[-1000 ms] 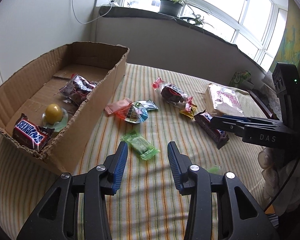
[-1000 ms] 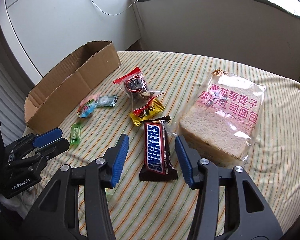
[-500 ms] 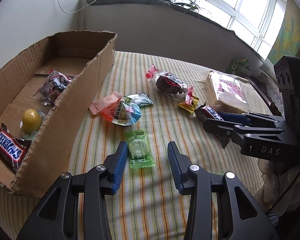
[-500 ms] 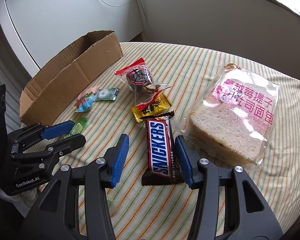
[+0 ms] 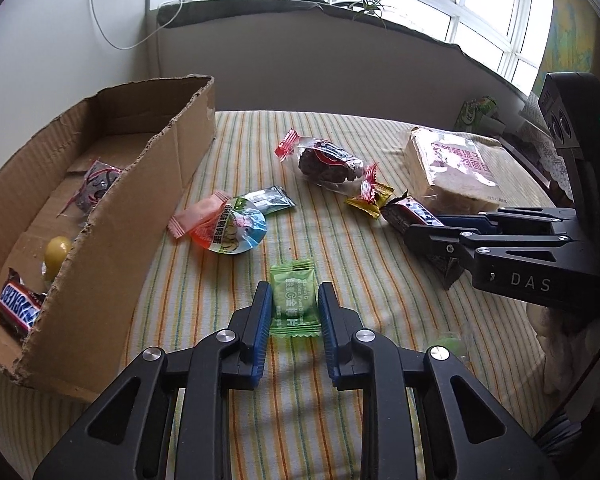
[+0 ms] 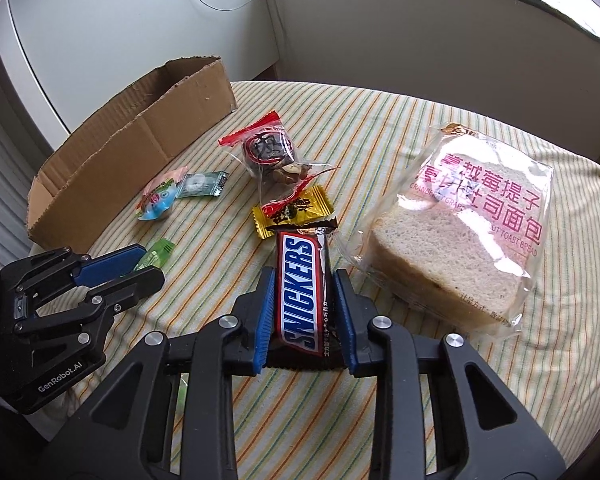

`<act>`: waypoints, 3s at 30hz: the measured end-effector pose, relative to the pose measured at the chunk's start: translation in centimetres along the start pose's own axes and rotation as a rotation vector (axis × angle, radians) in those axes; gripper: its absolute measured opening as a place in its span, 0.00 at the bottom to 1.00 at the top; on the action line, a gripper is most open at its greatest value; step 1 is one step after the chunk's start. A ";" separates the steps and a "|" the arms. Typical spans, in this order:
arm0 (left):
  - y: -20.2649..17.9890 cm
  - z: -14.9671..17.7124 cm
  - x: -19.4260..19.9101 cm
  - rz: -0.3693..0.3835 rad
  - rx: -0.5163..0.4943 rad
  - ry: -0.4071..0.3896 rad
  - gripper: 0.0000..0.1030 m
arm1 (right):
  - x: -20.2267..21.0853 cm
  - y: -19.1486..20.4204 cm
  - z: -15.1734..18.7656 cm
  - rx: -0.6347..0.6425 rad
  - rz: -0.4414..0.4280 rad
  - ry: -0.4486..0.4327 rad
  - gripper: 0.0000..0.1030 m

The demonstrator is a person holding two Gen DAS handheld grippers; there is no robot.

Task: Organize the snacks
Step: 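Carry the Snickers bar and green packet over the cardboard box, then open both grippers to drop the snacks into the box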

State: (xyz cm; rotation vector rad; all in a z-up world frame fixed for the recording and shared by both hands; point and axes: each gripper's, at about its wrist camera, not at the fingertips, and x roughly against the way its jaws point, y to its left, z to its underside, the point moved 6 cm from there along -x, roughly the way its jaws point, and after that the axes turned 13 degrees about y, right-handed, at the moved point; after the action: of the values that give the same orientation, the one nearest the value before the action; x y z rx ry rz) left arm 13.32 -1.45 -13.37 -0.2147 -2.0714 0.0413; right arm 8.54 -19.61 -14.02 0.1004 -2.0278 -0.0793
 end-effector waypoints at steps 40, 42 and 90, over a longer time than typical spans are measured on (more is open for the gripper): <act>11.1 -4.0 10.4 0.012 0.242 -0.292 0.21 | 4.8 13.4 -10.3 0.136 -0.134 -0.174 0.29; 12.0 -4.2 10.5 0.006 0.259 -0.297 0.21 | 4.3 13.8 -10.8 0.130 -0.133 -0.171 0.29; 15.7 -2.3 9.9 -0.116 0.322 -0.284 0.29 | 2.0 16.7 -13.2 0.119 -0.093 -0.186 0.51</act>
State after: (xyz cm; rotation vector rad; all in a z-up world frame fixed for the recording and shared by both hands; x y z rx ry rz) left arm 12.81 15.51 -5.56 0.1162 -2.3178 0.3492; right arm 18.91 -3.39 -4.68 0.2709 -2.2126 -0.0271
